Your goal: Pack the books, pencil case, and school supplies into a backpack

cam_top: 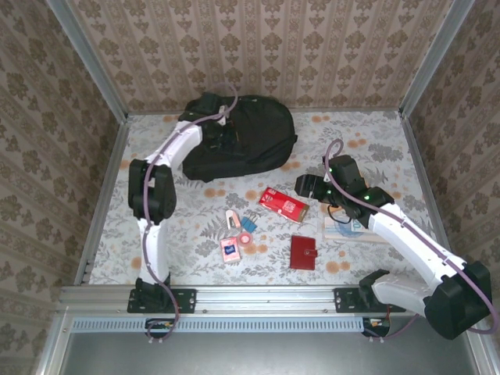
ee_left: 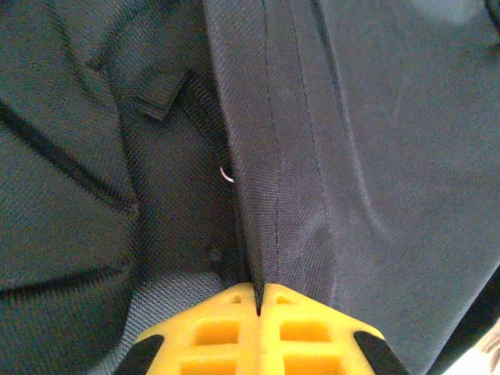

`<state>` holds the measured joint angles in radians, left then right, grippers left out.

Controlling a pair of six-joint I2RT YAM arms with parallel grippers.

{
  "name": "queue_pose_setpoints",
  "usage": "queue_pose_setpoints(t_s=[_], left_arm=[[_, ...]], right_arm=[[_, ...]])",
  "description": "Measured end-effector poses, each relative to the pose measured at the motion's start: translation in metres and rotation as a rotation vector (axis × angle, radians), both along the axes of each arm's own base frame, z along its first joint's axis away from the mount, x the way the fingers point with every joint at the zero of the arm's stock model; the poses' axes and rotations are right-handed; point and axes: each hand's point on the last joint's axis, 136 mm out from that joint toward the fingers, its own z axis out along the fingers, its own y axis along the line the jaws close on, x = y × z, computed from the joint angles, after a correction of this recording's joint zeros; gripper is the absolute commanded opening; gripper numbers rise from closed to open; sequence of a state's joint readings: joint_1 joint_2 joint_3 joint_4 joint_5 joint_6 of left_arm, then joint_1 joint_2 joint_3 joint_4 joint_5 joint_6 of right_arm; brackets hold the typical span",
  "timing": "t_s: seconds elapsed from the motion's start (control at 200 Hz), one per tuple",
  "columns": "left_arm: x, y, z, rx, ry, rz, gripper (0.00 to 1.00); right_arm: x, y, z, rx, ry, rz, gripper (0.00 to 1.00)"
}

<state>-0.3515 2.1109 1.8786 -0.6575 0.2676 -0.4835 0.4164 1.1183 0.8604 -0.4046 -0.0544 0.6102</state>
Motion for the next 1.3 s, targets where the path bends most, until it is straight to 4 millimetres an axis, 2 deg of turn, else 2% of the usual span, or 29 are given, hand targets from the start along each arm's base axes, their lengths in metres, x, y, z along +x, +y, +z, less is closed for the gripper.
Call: queue_pose_setpoints(t_s=[0.12,0.27,0.335,0.395,0.485,0.54,0.63,0.73,0.835,0.915,1.035,1.18,1.3], left_arm=[[-0.016,0.038,0.006,0.052,0.02,0.036,0.0],[-0.04,0.086,-0.002,0.154,0.073,0.107,0.0],[-0.048,0.108,-0.005,0.232,0.083,0.138,0.0],[-0.053,0.122,-0.003,0.31,0.085,0.157,0.13],[-0.055,0.126,0.007,0.41,0.069,0.144,0.34],[-0.054,0.119,0.018,0.46,0.042,0.121,0.44],[-0.049,0.089,0.043,0.526,-0.05,0.05,0.48],[-0.049,0.036,0.069,0.534,-0.153,-0.056,0.51],[-0.049,-0.012,0.078,0.481,-0.205,-0.144,0.54],[-0.043,-0.031,0.073,0.43,-0.197,-0.176,0.57],[-0.027,-0.05,0.056,0.371,-0.168,-0.183,0.57],[-0.009,-0.071,0.02,0.334,-0.116,-0.184,0.57],[-0.007,-0.081,-0.004,0.322,-0.072,-0.191,0.52]], right_arm=[[0.0,-0.003,-0.002,-0.011,0.006,-0.01,0.82],[-0.001,-0.006,-0.003,-0.023,0.01,-0.02,0.82],[-0.001,-0.006,-0.004,-0.026,0.015,-0.02,0.86],[-0.002,-0.007,-0.006,-0.03,0.022,-0.026,0.91],[-0.001,-0.009,-0.01,-0.047,0.04,-0.036,0.94],[-0.001,-0.01,-0.014,-0.056,0.053,-0.042,0.93],[-0.002,-0.011,-0.02,-0.067,0.074,-0.044,0.92],[-0.003,-0.012,-0.021,-0.066,0.084,-0.049,0.92],[-0.003,-0.012,-0.021,-0.063,0.085,-0.051,0.92],[-0.003,-0.012,-0.021,-0.063,0.085,-0.051,0.92],[-0.003,-0.012,-0.021,-0.064,0.085,-0.051,0.92],[-0.004,-0.012,-0.023,-0.065,0.089,-0.051,0.92],[-0.007,-0.013,-0.03,-0.072,0.102,-0.05,0.91]])
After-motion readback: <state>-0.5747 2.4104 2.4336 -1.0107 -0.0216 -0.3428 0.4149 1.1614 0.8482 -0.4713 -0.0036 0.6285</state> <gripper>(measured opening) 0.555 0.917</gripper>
